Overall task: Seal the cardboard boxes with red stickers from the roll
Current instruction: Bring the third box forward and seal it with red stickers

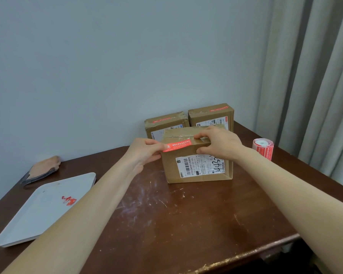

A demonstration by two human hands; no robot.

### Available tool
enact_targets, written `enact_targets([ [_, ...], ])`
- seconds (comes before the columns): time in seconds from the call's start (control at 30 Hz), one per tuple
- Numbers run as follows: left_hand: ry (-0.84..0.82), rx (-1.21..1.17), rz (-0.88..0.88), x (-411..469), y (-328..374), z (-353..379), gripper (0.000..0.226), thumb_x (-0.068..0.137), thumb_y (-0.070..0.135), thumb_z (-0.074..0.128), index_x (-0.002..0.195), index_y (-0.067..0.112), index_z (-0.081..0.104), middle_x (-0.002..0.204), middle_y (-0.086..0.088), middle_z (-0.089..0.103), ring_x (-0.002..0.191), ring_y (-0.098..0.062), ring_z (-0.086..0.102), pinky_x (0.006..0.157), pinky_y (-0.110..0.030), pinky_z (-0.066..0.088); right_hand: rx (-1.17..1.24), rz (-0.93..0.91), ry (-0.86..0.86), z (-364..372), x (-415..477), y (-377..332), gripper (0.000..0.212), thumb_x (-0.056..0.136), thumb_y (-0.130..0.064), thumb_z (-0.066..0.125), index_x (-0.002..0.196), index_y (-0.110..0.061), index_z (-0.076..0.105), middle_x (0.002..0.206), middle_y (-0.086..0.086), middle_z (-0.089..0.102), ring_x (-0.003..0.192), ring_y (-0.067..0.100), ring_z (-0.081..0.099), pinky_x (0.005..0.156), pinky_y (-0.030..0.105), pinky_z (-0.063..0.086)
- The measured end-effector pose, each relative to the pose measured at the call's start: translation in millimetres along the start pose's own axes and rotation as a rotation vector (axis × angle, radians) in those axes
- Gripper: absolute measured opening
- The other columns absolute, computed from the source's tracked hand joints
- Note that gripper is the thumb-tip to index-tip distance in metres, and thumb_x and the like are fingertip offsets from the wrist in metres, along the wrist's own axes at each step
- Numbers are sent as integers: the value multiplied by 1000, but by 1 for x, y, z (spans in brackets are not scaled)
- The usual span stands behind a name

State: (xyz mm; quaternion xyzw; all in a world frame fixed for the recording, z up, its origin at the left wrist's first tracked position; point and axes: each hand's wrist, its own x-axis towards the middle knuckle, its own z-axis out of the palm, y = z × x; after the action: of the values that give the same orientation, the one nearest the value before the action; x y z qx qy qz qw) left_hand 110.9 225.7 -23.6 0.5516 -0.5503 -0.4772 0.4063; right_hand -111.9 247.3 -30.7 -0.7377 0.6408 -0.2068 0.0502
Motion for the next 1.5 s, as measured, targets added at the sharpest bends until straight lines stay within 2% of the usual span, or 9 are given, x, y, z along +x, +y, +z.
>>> enact_targets([
  [0.3,41,-33,88,-9,11,-17,8,80,9,73,80,3,68,98,-11,71,92,-17,69,81,-33,57,23,-25,-38,-5,1,3,61,78,-44,71,134,-35,48,134,-6,50,120,15,48,87,32,42],
  [0.4,79,-11,156,-9,18,-15,9,79,10,74,78,2,70,94,-11,70,92,-18,67,79,-32,58,292,-31,-106,-13,0,8,74,76,-34,76,141,-30,42,140,-6,48,129,12,44,102,30,37],
  [0.5,118,38,244,-8,28,-8,9,79,10,74,75,3,70,83,-8,67,82,-15,64,71,-25,59,684,-11,28,-27,-2,8,51,81,-29,74,129,-22,57,123,-10,60,114,3,55,96,18,41],
  [0.6,142,67,315,-6,42,2,11,79,10,74,70,7,68,78,-5,66,75,-12,64,64,-18,57,881,65,184,-43,-1,3,21,84,-36,70,98,-20,69,96,-5,70,81,5,64,74,22,53],
  [0.7,149,95,354,-3,53,13,14,79,11,73,67,11,67,74,1,64,71,-12,64,64,-19,57,872,138,159,-52,2,-6,31,81,-49,67,89,-20,69,87,-2,71,63,7,59,55,19,45],
  [0.8,145,135,378,0,61,22,13,79,12,73,67,13,68,75,1,66,75,-16,67,72,-25,58,910,188,146,-57,9,-12,42,77,-54,69,93,-15,71,86,0,71,57,6,52,50,19,41],
  [0.97,118,204,375,8,70,29,10,80,15,73,70,13,71,80,-1,69,78,-17,68,79,-32,58,915,194,144,-57,17,-11,24,84,-30,72,90,-6,71,69,-1,65,49,3,50,46,16,41],
  [1.27,-41,23,240,18,72,31,7,81,10,73,83,4,71,71,-5,67,62,-10,64,61,-25,59,999,272,177,-50,26,2,17,81,-19,76,86,-3,72,70,6,66,49,3,54,46,14,45],
  [1.5,-21,119,185,30,65,25,6,80,7,73,82,3,69,68,-10,65,47,-7,59,53,-22,57,912,292,154,-39,34,-6,11,78,-16,78,74,-8,72,59,3,64,43,4,51,45,14,46],
])
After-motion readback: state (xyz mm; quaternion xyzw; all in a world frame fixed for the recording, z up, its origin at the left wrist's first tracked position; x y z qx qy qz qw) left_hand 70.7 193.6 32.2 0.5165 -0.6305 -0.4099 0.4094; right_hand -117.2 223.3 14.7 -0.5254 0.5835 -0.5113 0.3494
